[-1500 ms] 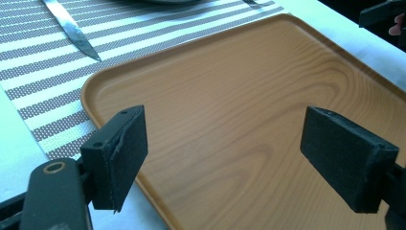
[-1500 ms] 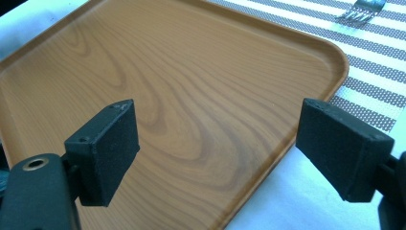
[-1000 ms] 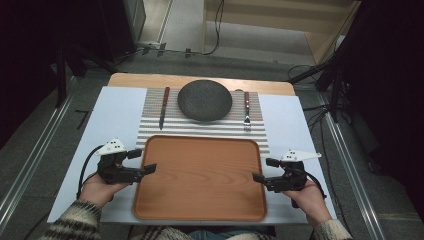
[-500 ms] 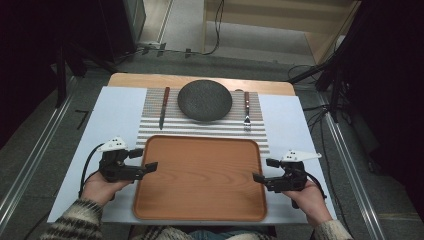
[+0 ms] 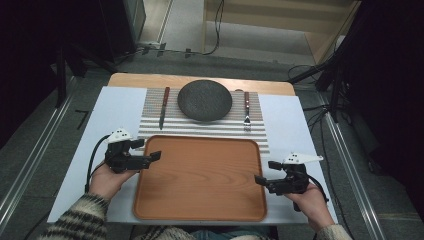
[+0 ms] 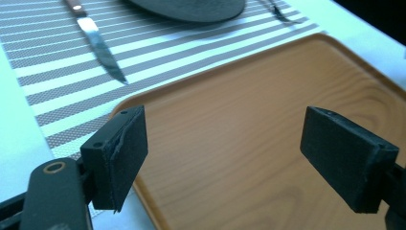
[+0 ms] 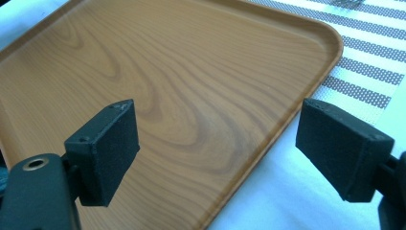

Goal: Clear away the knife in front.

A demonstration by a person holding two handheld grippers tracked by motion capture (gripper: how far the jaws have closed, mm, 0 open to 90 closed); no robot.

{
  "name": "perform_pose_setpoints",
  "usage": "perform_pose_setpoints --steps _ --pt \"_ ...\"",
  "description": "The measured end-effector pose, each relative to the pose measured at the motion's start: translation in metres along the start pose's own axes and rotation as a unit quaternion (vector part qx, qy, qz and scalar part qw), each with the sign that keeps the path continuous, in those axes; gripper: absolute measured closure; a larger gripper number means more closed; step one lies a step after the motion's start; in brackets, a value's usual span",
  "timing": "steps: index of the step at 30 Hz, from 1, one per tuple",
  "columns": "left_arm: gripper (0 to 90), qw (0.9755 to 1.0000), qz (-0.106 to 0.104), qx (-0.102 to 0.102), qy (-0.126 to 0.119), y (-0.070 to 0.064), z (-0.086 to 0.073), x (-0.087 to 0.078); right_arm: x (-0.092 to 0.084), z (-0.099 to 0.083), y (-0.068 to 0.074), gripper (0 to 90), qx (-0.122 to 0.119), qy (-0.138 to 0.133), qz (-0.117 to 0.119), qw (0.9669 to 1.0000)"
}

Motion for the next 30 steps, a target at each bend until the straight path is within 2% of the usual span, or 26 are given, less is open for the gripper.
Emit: perform_pose_setpoints --steps 2,8,14,20,30 --pt "16.5 0.9999 0.011 -0.006 0.004 0.000 0.003 0.004 0.000 -0.001 0.000 13.1 0.000 0.000 -0.001 1.0000" --pt "16.4 0.9994 0.020 -0.023 -0.014 0.002 0.011 0.011 -0.001 -0.001 0.000 13.1 -0.001 0.001 -0.002 1.0000" --pt "16.4 0.9988 0.035 -0.025 -0.023 0.006 0.020 0.018 0.000 -0.001 0.000 13.2 -0.001 0.001 -0.003 1.0000" --pt "16.5 0.9981 0.057 -0.021 -0.009 0.009 0.025 0.030 0.000 -0.001 0.000 13.2 -0.001 0.002 -0.002 1.0000" --pt "16.4 0.9977 0.055 -0.019 -0.034 0.013 0.036 0.043 0.000 -0.001 0.000 13.2 -0.001 0.003 -0.002 1.0000"
Point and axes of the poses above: each handheld gripper's, and its own axes: x roughly forward along the jaws, z roughly out of its top, y roughly to its left, the point moved 1 cm from there along x, roughly forward along the jaws, and after that the axes turned 5 degrees about z, right-handed, at the moved point
